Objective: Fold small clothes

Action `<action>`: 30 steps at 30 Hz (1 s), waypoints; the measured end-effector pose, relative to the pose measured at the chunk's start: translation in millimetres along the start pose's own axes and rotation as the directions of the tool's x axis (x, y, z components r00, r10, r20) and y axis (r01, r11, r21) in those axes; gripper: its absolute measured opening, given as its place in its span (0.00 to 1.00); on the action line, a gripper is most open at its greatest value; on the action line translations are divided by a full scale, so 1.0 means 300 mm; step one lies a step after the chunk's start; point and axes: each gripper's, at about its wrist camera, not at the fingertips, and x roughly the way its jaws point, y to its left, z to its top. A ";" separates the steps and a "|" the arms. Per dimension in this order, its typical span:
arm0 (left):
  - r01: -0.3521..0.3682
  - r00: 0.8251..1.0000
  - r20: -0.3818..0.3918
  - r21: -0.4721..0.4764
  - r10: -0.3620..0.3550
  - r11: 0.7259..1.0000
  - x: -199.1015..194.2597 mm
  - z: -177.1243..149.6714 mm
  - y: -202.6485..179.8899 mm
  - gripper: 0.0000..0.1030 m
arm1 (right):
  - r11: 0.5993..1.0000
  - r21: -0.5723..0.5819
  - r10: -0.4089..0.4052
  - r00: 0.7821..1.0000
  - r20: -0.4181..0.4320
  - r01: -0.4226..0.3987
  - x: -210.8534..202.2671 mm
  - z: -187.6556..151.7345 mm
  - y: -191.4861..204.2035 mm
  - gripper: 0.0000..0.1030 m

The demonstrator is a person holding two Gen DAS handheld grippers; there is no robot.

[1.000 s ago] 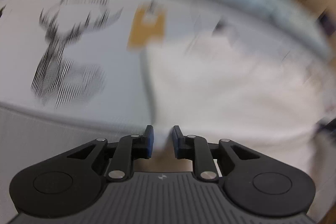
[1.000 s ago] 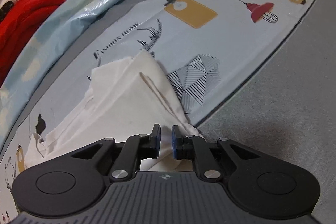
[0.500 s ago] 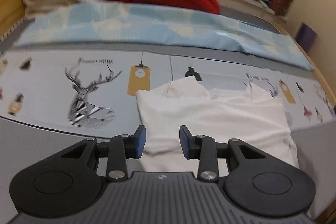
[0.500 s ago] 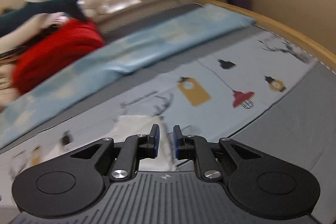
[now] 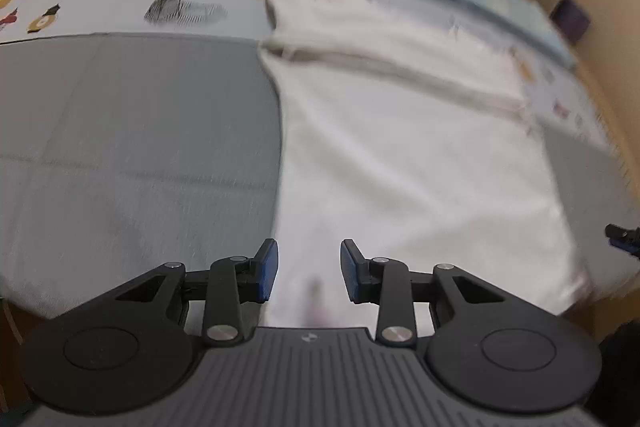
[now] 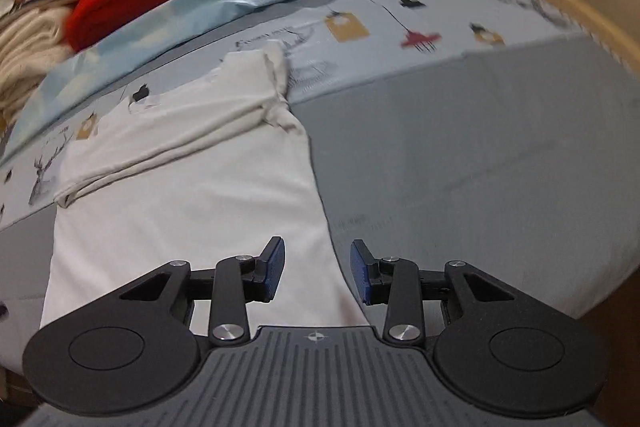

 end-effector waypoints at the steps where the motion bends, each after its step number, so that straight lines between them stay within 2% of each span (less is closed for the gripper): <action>1: -0.013 1.000 -0.007 0.005 0.013 1.000 0.008 -0.012 -0.002 0.36 | 1.000 0.004 -0.023 0.999 -0.023 0.023 0.018 -0.029 -0.016 0.37; 3: -0.024 0.999 -0.043 -0.010 0.024 1.000 0.024 -0.034 0.005 0.36 | 0.998 0.029 -0.062 0.994 -0.091 0.064 0.059 -0.062 -0.037 0.38; 4: -0.027 0.998 -0.057 -0.025 0.025 0.999 0.031 -0.049 0.008 0.36 | 0.998 0.044 -0.042 0.993 -0.114 0.047 0.070 -0.068 -0.045 0.37; 5: -0.029 0.998 -0.061 -0.036 0.027 0.999 0.037 -0.059 0.013 0.38 | 0.999 0.045 -0.020 0.992 -0.123 0.026 0.075 -0.071 -0.046 0.37; 11: -0.067 0.993 -0.105 -0.108 0.056 0.992 0.076 -0.086 0.069 0.38 | 0.999 0.023 -0.040 0.981 -0.189 0.046 0.121 -0.103 -0.047 0.37; 19: -0.071 0.982 -0.177 -0.056 0.060 0.996 0.141 -0.123 0.079 0.38 | 0.994 -0.047 -0.109 0.958 -0.266 0.100 0.182 -0.150 -0.050 0.37; 22: -0.076 0.981 -0.180 -0.020 0.071 0.997 0.154 -0.130 0.071 0.38 | 0.993 -0.062 -0.111 0.958 -0.264 0.097 0.186 -0.152 -0.049 0.37; 25: -0.080 0.981 -0.177 -0.024 0.074 0.997 0.160 -0.126 0.063 0.36 | 0.993 -0.072 -0.114 0.958 -0.263 0.098 0.191 -0.152 -0.045 0.37; 27: -0.081 0.982 -0.172 -0.012 0.078 0.997 0.165 -0.126 0.047 0.28 | 0.992 -0.077 -0.115 0.958 -0.263 0.098 0.191 -0.150 -0.044 0.38; 29: -0.079 0.983 -0.169 0.001 0.078 0.997 0.171 -0.128 0.044 0.21 | 0.991 -0.093 -0.117 0.958 -0.261 0.096 0.192 -0.151 -0.037 0.35; 30: -0.080 0.983 -0.167 0.008 0.080 0.997 0.171 -0.128 0.039 0.16 | 0.991 -0.102 -0.114 0.959 -0.260 0.090 0.192 -0.153 -0.032 0.29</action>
